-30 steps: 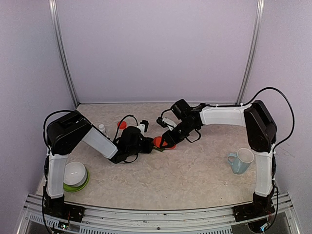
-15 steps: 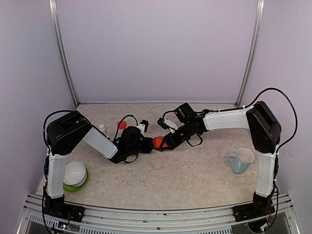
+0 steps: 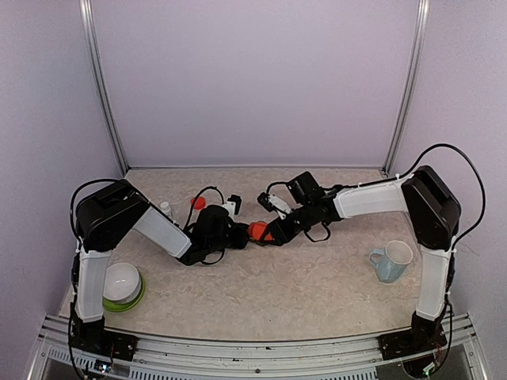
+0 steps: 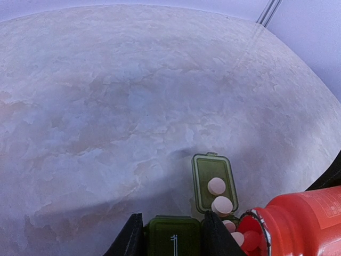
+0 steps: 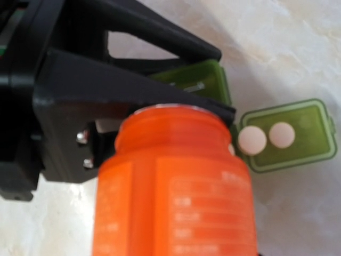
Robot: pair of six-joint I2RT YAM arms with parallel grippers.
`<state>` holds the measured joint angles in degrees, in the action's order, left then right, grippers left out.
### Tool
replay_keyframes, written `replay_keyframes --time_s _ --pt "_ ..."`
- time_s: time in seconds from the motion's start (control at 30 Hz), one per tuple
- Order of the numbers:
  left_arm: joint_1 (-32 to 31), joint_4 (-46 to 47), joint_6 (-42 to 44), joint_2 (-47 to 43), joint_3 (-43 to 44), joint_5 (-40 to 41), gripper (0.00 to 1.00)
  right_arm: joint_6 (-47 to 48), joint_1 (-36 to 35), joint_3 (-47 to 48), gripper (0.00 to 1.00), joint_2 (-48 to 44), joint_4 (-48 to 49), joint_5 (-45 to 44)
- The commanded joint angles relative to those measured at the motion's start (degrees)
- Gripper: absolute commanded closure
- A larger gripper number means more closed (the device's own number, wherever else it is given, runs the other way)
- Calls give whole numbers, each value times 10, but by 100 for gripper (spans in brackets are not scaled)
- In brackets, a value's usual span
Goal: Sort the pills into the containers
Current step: Pour the pill into the compartment of the pill container.
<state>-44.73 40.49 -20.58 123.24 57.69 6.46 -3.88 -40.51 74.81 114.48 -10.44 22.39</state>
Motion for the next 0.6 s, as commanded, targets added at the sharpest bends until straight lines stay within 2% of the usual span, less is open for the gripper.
replay_keyframes --time_s 0.0,0.57 --pt "-1 -32 10 -5 7 8 81 2 0 -27 98 -19 3 -5" --pt "0 -32 10 -5 7 8 81 -5 9 -74 100 -37 72 14"
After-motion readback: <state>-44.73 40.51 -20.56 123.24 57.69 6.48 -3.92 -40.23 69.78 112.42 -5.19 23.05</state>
